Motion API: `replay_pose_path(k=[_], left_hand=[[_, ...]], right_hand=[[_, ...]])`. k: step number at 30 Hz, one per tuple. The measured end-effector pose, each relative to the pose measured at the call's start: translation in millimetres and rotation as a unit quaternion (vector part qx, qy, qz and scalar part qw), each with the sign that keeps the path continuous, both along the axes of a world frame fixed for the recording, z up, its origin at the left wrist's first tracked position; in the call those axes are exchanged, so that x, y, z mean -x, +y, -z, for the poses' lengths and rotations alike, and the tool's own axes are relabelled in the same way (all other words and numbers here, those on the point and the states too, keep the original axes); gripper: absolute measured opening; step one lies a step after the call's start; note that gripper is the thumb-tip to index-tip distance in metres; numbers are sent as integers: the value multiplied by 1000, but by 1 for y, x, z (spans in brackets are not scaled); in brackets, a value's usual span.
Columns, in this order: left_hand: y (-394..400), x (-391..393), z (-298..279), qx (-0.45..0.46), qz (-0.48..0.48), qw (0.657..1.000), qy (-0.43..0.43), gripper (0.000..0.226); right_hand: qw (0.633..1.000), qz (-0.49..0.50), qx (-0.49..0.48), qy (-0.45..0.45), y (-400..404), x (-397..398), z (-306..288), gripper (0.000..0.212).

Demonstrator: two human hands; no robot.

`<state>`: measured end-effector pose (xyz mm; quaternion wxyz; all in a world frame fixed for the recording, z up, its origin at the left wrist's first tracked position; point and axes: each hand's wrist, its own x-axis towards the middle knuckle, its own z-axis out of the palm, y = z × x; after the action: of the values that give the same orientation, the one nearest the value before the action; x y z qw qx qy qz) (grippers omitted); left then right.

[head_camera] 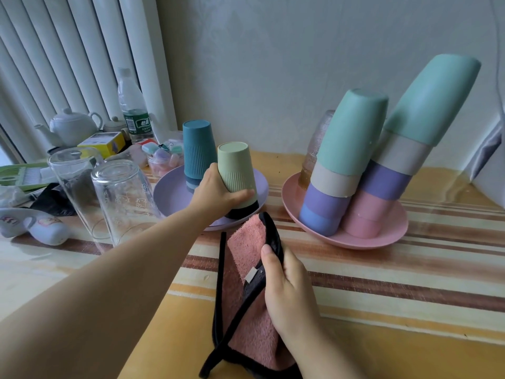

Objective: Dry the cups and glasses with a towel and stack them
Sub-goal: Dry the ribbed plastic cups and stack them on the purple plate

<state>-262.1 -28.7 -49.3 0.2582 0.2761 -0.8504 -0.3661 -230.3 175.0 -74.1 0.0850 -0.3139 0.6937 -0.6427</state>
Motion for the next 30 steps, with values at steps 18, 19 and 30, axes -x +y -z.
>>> replay_pose_path(k=[18,19,30], left_hand=[[-2,-11,-77,-80,48,991,92,75],[2,-17,-83,-76,52,991,93,67],[86,-116,-26,-232,110,962,94,72]], right_hand=[[1000,0,-2,-8,1,-1,-1,22],[1000,-1,-5,-12,0,-1,-2,19],[978,202,16,-38,9,8,-17,22]])
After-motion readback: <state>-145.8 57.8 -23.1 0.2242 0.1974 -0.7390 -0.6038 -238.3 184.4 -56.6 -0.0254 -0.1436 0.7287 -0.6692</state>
